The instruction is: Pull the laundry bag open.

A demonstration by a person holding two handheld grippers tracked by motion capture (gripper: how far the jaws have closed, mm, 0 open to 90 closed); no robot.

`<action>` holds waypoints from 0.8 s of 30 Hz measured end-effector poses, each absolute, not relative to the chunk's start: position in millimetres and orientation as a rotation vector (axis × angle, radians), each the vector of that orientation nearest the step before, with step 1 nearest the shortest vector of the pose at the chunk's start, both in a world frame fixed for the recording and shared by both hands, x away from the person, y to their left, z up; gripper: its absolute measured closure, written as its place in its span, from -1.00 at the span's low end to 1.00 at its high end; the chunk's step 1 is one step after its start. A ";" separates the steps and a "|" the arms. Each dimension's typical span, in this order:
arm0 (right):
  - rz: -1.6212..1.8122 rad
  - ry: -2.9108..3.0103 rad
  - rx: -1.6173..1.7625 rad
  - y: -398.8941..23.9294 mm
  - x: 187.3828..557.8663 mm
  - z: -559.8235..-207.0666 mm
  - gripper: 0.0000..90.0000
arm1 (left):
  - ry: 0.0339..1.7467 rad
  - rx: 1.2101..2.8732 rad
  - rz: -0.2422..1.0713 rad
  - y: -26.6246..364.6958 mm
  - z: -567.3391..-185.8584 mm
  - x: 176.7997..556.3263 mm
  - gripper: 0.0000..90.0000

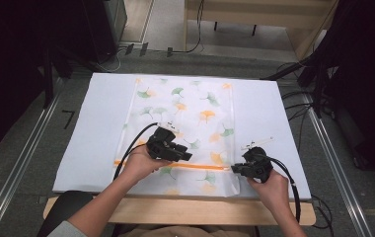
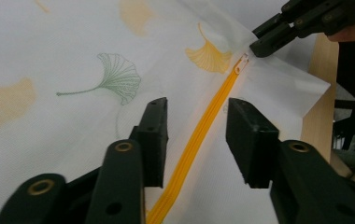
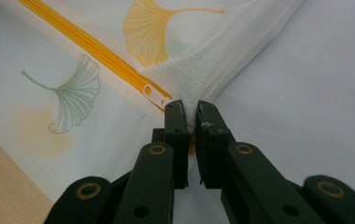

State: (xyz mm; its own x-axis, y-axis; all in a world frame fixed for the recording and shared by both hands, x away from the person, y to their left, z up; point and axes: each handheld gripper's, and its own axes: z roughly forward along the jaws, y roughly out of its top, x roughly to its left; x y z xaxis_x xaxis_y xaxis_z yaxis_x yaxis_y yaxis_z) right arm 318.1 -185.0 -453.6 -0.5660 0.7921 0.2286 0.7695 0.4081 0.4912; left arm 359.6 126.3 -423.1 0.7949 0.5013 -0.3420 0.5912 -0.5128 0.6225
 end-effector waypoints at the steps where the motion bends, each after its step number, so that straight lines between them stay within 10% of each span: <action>1: 0.884 2.604 1.434 -185.5 317.5 -452.0 0.90 | 0.795 2.205 -0.150 125.8 -423.5 359.0 0.29; 24: 1.063 2.570 1.311 -190.3 314.2 -430.3 0.90 | 0.677 2.224 -0.148 84.3 -434.1 340.6 0.32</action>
